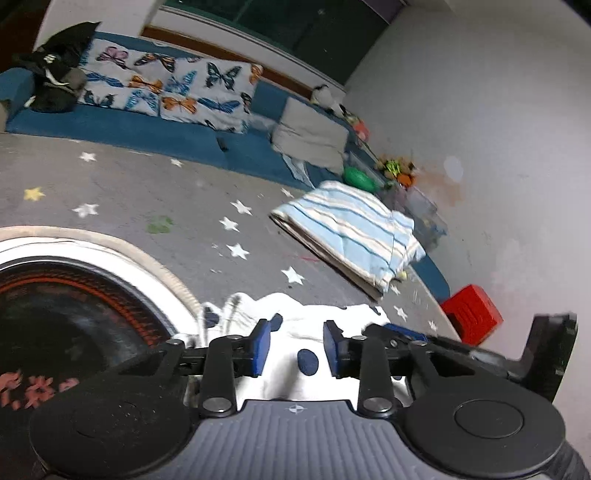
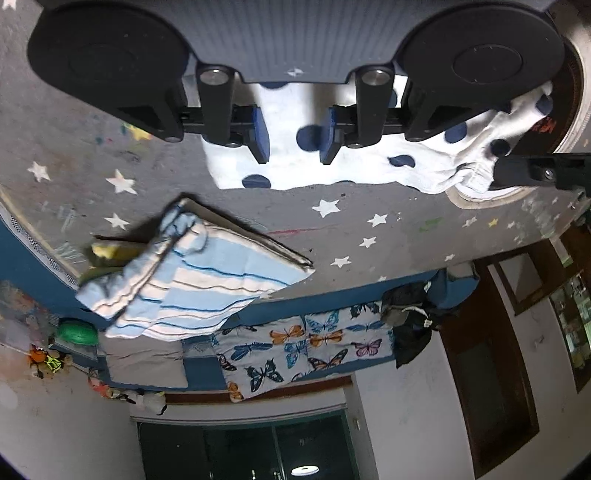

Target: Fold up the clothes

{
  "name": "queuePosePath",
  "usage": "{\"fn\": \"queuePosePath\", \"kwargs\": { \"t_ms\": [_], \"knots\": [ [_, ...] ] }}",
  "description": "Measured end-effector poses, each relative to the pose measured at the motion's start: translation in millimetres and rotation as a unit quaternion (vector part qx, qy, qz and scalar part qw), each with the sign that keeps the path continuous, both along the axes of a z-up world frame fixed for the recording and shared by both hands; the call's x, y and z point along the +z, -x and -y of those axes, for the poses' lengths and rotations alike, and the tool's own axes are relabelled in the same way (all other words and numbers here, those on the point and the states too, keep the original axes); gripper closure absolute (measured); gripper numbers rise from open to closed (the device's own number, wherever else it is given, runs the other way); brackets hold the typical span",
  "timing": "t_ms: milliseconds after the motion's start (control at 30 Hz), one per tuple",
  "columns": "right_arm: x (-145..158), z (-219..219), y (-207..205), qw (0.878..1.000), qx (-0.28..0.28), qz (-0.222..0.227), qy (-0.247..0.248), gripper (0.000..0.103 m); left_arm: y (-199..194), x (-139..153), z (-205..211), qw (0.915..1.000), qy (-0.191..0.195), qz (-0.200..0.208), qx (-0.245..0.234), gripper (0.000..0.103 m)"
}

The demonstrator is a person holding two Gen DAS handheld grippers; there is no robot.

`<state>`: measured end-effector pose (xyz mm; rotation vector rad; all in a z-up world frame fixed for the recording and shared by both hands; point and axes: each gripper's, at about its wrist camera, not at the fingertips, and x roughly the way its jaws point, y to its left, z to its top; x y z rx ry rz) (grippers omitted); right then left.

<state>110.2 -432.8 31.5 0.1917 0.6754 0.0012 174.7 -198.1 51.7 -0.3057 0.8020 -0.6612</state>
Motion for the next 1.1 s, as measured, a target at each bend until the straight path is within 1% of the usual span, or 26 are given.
{"fn": "queuePosePath", "kwargs": {
  "t_ms": [67,133,167,233,333,400,467,600,667,833,900,1100],
  "knots": [
    [-3,0,-9,1.0,0.0,-0.006,0.002,0.072,-6,-4,7,0.9999,-0.01,0.002,-0.005,0.072],
    [-5,1,-18,1.0,-0.003,-0.01,0.005,0.067,-12,-9,10,0.9998,-0.02,0.003,0.0,0.072],
    [-6,2,-20,1.0,-0.004,-0.011,0.006,0.066,-15,-11,11,0.9997,-0.025,0.001,0.004,0.075],
    [-9,4,-27,1.0,-0.005,-0.018,0.006,0.065,-21,-17,13,0.9994,-0.033,-0.002,0.011,0.076],
    [-11,6,-31,1.0,-0.007,-0.025,0.002,0.061,-22,-23,11,0.9992,-0.037,-0.008,0.015,0.076],
    [-5,5,-24,1.0,-0.001,-0.021,0.004,0.055,-19,-20,9,0.9994,-0.031,-0.006,0.015,0.076],
    [0,4,-18,1.0,0.005,-0.016,0.007,0.052,-14,-15,8,0.9994,-0.03,0.002,0.014,0.076],
    [8,2,6,1.0,0.017,-0.01,0.0,0.05,9,0,8,0.9986,-0.037,0.037,-0.002,0.074],
    [11,1,23,1.0,0.021,-0.005,-0.007,0.05,21,4,7,0.9982,-0.037,0.046,-0.011,0.074],
    [13,-4,65,0.999,0.034,0.003,-0.013,0.05,44,5,1,0.998,-0.032,0.048,-0.025,0.074],
    [10,-8,81,0.999,0.04,0.003,-0.008,0.05,49,2,0,0.998,-0.034,0.046,-0.026,0.074],
    [0,-10,105,0.999,0.035,0.008,0.003,0.05,50,-11,-1,0.9979,-0.05,0.037,-0.017,0.074]
  ]
}}
